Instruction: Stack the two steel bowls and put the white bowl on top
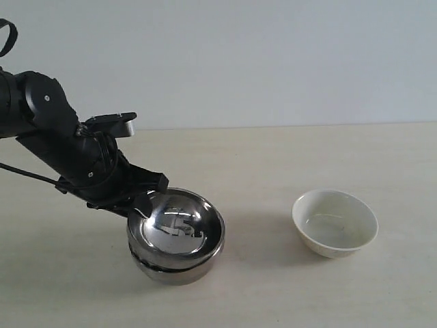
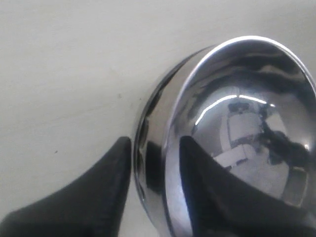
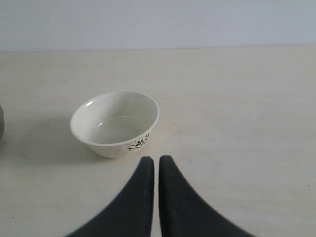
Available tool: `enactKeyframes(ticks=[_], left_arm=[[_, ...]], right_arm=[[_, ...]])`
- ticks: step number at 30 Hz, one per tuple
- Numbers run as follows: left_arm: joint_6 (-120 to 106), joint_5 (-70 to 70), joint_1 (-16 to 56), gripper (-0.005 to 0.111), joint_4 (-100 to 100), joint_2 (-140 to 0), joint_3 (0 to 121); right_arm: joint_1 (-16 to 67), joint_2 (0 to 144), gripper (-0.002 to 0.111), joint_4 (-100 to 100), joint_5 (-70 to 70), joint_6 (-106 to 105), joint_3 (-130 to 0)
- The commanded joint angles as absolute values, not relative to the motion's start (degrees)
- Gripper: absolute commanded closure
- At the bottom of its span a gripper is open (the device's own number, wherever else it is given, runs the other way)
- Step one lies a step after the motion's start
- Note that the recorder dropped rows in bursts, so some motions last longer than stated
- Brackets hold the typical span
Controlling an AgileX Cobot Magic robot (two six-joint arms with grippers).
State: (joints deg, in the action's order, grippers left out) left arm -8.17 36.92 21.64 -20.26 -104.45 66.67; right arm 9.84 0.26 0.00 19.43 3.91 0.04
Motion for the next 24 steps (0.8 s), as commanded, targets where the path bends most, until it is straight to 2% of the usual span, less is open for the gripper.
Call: enactKeyframes(ticks=[1,20,24], left_arm=[[-8.6,37.3,21.6,0.059,-20.7,-104.4,66.6],[-4.3,47.5,21.6,0.060,-12.0,-104.3,72.7],[-0.4,48.2,21.6,0.070,-8.4,-104.3,72.7]], right_arm=[[9.8,0.0,0.108,-0.6,19.2,3.9,0.0],[9.8,0.0,0.108,-0.6,19.2,3.9,0.0],[9.8,0.0,0.108,-0.6,19.2,3.9,0.0]])
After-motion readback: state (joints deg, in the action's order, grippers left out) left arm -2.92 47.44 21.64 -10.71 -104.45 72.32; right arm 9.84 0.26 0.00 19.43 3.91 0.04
